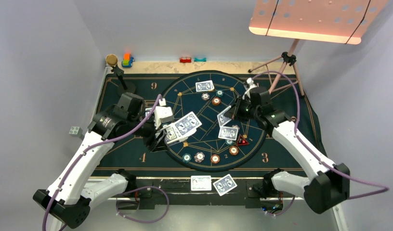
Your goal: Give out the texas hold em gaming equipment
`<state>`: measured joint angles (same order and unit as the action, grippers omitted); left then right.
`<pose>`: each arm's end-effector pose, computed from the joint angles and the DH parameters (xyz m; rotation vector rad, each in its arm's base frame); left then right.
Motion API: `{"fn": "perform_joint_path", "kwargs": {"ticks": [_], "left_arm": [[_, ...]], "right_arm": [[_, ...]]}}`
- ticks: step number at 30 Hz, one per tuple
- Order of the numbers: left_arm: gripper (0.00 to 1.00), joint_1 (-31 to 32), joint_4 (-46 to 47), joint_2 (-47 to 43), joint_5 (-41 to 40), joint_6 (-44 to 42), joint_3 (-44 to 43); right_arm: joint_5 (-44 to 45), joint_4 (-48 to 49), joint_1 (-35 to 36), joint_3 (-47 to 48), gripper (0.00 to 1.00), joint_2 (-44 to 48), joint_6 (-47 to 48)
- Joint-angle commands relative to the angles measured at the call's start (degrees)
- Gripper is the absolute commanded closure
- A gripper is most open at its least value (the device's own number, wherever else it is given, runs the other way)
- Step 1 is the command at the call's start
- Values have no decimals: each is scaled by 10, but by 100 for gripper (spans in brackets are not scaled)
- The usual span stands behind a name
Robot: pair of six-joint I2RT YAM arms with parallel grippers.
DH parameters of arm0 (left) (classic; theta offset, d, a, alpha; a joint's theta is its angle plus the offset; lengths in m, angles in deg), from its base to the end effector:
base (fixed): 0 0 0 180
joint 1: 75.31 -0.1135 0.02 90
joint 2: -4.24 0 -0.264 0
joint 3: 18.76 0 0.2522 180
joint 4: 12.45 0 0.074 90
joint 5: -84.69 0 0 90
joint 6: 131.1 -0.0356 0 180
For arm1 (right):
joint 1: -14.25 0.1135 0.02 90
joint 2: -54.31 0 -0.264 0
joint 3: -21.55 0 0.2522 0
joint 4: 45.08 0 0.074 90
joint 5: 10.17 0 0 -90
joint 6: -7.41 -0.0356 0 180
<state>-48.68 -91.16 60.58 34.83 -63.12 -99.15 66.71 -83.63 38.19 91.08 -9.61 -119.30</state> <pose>0.1350 -0.0934 0.3535 1.2482 2.0803 -0.9106 0.2217 0.1073 0.3162 0.1105 2.2529 0.8414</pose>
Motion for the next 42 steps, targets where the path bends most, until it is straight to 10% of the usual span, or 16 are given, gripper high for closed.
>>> {"fn": "perform_joint_path", "kwargs": {"ticks": [1,17,33,42], "left_arm": [[100,-3,10,-13,19,0,-7],[100,-3,7,-16,26,0,-5],[100,-3,8,-17,29,-1,1],[100,-3,15,-12,32,2,2]], "right_arm": [[-16,103,-28,-75,100,-37,-24],[68,91,-33,-169,95,-71,-37],[135,-24,-33,-67,37,41,-21],[-108,43,5,53,11,35,-2]]}}
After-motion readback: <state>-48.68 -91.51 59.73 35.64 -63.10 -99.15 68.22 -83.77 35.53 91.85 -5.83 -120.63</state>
